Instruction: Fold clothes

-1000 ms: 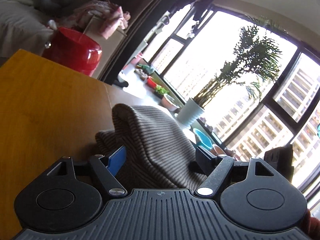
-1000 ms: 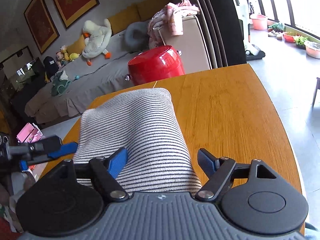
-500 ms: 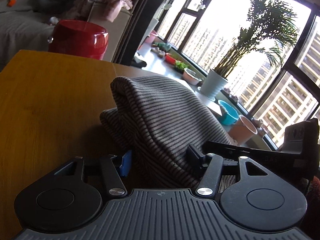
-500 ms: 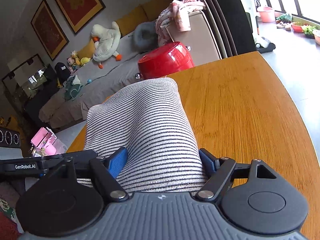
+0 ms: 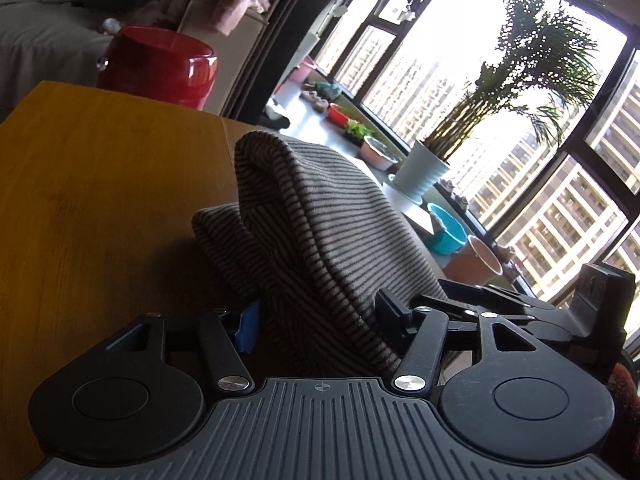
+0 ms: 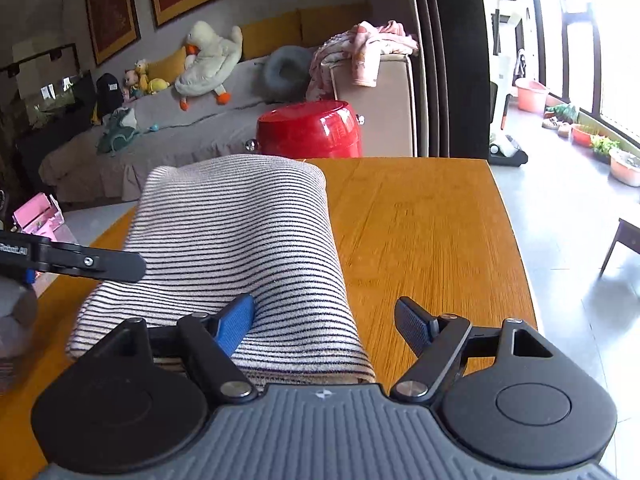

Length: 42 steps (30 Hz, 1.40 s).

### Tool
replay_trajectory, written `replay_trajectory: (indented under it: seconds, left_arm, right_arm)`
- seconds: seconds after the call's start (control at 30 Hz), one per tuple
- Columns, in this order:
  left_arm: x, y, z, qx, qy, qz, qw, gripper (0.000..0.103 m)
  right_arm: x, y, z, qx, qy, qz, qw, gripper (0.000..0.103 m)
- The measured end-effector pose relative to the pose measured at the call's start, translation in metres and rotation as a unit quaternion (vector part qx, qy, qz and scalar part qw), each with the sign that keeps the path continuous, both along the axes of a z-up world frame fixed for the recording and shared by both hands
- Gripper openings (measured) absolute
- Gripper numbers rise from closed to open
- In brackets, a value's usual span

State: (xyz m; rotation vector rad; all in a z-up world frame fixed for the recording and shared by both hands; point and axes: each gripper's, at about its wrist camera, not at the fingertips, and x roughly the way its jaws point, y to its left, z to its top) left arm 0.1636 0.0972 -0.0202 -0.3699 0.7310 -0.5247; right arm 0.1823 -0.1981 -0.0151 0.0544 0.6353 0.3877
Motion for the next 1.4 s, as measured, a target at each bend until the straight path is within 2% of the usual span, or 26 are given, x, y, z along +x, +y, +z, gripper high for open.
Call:
replay_trajectory:
  seconds: [0.13, 0.2, 0.27, 0.33, 0.43, 0.6, 0.7, 0.77, 0.9, 1.1, 1.23, 1.4]
  left_arm:
    - [-0.01, -0.008, 0.005, 0.004, -0.006, -0.021, 0.9998, 0.059]
    - [-0.01, -0.011, 0.002, 0.015, -0.006, -0.022, 0.9996, 0.059]
    - [-0.006, -0.008, -0.004, 0.004, 0.005, -0.019, 0.9998, 0.062]
    - [-0.002, -0.006, -0.01, -0.007, 0.015, -0.017, 0.9997, 0.062]
    - [0.001, 0.002, -0.013, 0.001, 0.009, -0.006, 0.9999, 0.062]
    - [0.017, 0.058, -0.008, 0.02, 0.002, 0.059, 0.9981, 0.062]
    - [0.027, 0.089, -0.007, 0.026, -0.001, 0.107, 0.994, 0.062]
    - [0.033, 0.106, -0.007, 0.034, -0.007, 0.139, 0.9897, 0.063]
    - [0.046, 0.134, -0.009, 0.02, -0.006, 0.18, 0.9835, 0.063]
    - [0.054, 0.137, -0.016, -0.005, -0.015, 0.195, 0.9808, 0.064]
    - [0.049, 0.132, -0.017, 0.002, -0.031, 0.194, 0.9805, 0.066]
    - [0.045, 0.138, -0.019, -0.017, -0.031, 0.194, 0.9804, 0.066]
  right_arm:
    - [0.007, 0.001, 0.0, -0.011, -0.008, 0.002, 1.0, 0.08]
    - [0.012, -0.009, 0.003, 0.039, 0.006, 0.016, 0.999, 0.079]
    - [0.021, -0.018, 0.002, 0.094, 0.036, 0.034, 0.994, 0.079]
    - [0.026, -0.016, -0.005, 0.109, 0.059, 0.046, 0.991, 0.077]
    - [0.029, 0.0, -0.013, 0.128, 0.076, 0.056, 0.987, 0.077]
    - [0.046, 0.055, -0.013, 0.124, 0.072, 0.095, 0.985, 0.076]
    - [0.063, 0.1, -0.013, 0.111, 0.055, 0.105, 0.987, 0.076]
    - [0.08, 0.123, -0.016, 0.122, 0.056, 0.105, 0.985, 0.076]
    - [0.102, 0.159, -0.019, 0.135, 0.058, 0.107, 0.983, 0.076]
    - [0.119, 0.165, -0.021, 0.139, 0.057, 0.112, 0.982, 0.077]
    - [0.12, 0.159, -0.022, 0.154, 0.06, 0.108, 0.98, 0.077]
    - [0.118, 0.158, -0.021, 0.158, 0.058, 0.102, 0.98, 0.08]
